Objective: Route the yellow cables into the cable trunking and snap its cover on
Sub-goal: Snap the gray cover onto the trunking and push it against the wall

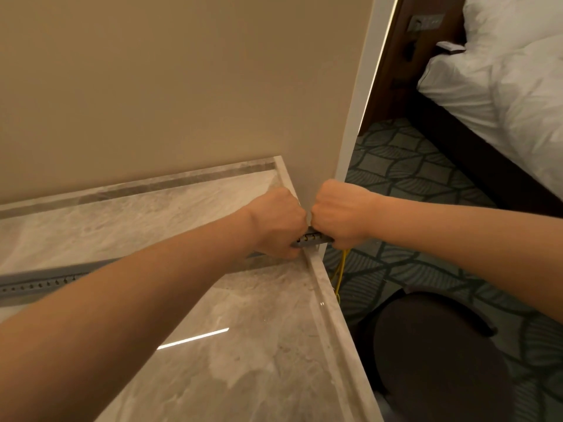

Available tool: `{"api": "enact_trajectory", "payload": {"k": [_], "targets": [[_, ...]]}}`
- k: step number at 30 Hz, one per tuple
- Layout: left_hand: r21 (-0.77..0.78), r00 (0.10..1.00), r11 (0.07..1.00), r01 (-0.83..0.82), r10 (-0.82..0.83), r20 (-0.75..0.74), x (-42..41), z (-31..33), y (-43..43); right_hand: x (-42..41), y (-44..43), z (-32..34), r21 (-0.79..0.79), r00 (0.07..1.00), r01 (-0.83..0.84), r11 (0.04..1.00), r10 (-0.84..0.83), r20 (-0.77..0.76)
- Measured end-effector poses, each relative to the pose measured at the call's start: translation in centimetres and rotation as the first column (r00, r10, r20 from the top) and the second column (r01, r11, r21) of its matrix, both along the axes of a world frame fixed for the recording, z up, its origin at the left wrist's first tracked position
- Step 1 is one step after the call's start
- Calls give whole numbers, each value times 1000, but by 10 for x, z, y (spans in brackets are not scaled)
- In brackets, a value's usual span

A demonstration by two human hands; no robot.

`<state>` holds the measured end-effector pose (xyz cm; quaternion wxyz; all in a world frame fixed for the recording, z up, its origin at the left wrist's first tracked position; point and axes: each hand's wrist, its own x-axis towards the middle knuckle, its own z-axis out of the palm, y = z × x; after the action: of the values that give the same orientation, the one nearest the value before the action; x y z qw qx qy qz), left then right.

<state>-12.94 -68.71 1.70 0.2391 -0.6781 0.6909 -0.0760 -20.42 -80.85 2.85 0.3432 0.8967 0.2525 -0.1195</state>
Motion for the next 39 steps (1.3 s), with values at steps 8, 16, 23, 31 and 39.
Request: {"api": "enact_trajectory", "payload": {"k": [8,16,23,31,39], "targets": [[-59,997,996,65,-67,-36,2,-8,4,-7,-3,-1,42,1000,-18,999,17,20],[-228,994,970,-78,93,55,-17,-18,30,-30,17,-13,235,971,67,970,-117,207],[-155,853,849,-506,465,-235,-14,-32,67,-44,23,-19,549,917,234,802,-370,150],[-221,785,775,-591,491,-378,-20,-45,86,-69,123,-42,5,483,148,-989,67,-873],[-321,733,677,-662,496,-466,-24,-42,92,-41,146,-48,-13,436,-244,-970,-97,-894]]}}
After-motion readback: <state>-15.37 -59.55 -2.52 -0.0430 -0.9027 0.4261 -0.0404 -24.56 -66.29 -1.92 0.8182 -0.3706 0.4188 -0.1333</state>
